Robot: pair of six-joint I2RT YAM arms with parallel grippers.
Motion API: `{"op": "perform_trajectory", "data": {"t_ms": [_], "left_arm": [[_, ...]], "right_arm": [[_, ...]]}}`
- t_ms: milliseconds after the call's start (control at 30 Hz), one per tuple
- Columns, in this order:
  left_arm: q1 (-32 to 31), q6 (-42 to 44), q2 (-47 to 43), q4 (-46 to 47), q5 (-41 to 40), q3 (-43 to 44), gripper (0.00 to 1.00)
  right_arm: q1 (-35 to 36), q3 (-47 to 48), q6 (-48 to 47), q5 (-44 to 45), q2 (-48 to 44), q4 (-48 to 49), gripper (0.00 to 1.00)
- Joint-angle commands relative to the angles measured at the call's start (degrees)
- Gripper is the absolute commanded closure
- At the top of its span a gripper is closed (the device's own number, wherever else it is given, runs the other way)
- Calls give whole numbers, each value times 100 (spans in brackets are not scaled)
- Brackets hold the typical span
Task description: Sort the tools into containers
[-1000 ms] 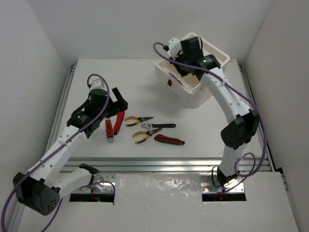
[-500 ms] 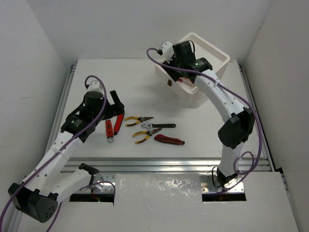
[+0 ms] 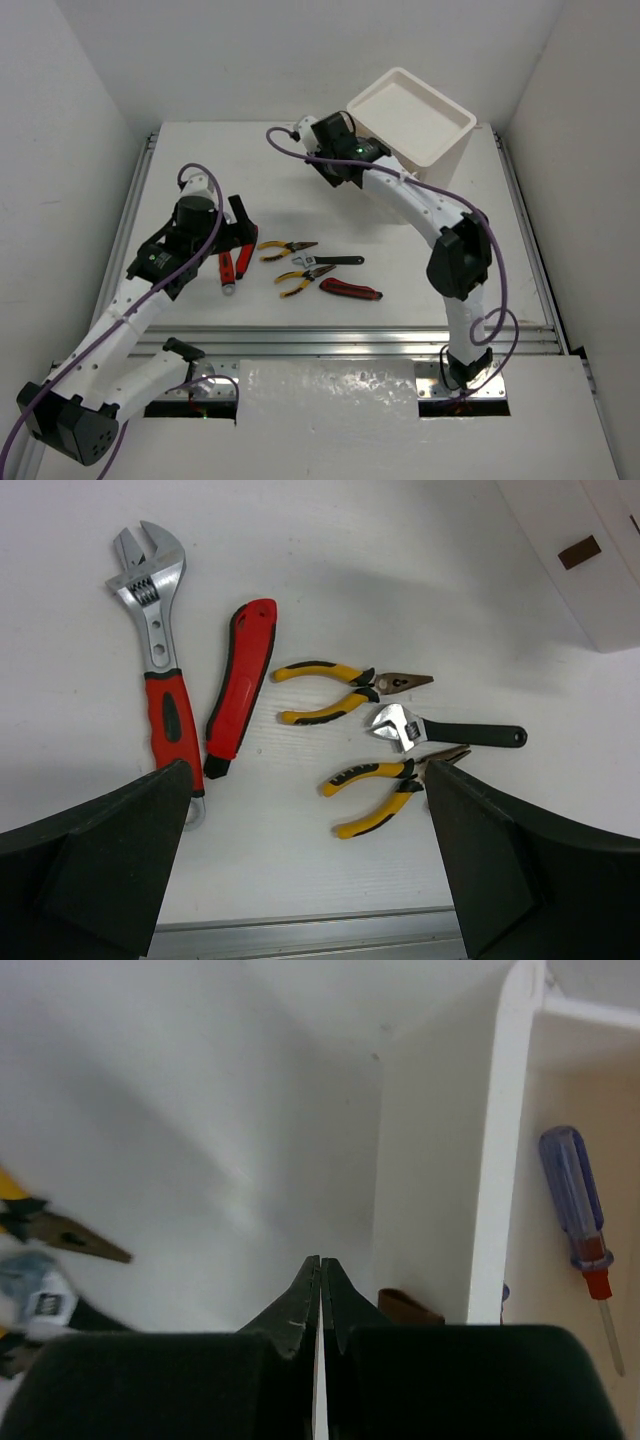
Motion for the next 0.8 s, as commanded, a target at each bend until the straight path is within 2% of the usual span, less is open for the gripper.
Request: {"op": "perform_trajectory", "data": {"t_ms": [0, 100, 200, 400, 433, 500, 600, 700, 733, 767], "left_arm": [[61, 141, 32, 183, -15, 19, 0], [78, 159, 50, 183, -5, 2, 0], [105, 167, 50, 200, 12, -7, 0], [166, 194, 103, 227, 109, -25, 0], [166, 203, 103, 227, 126, -25, 0], [175, 220, 112, 244, 153, -25, 0], [210, 238, 156, 253, 223, -33, 0], [219, 238, 156, 253, 249, -42, 0], [219, 238, 147, 262, 258, -42, 0], [219, 238, 138, 279, 267, -51, 0]], "right_arm": [[-166, 486, -21, 1315, 330, -136, 100], [-254, 487, -206, 1993, 357, 92, 100], [-351, 232, -434, 2268, 234, 514, 100], [-781, 284, -848, 2094, 392, 664, 100], [-834, 267, -865, 1736, 383, 612, 100], [-896, 5, -962, 1583, 261, 742, 99], [-966, -365, -1392, 1723, 207, 1383, 99], [-1019, -244, -1612, 1916, 418, 1464, 98], [-1011, -174, -1482, 1908, 479, 1238, 96], [-923, -182, -1394, 1691, 471, 1157, 83]]}}
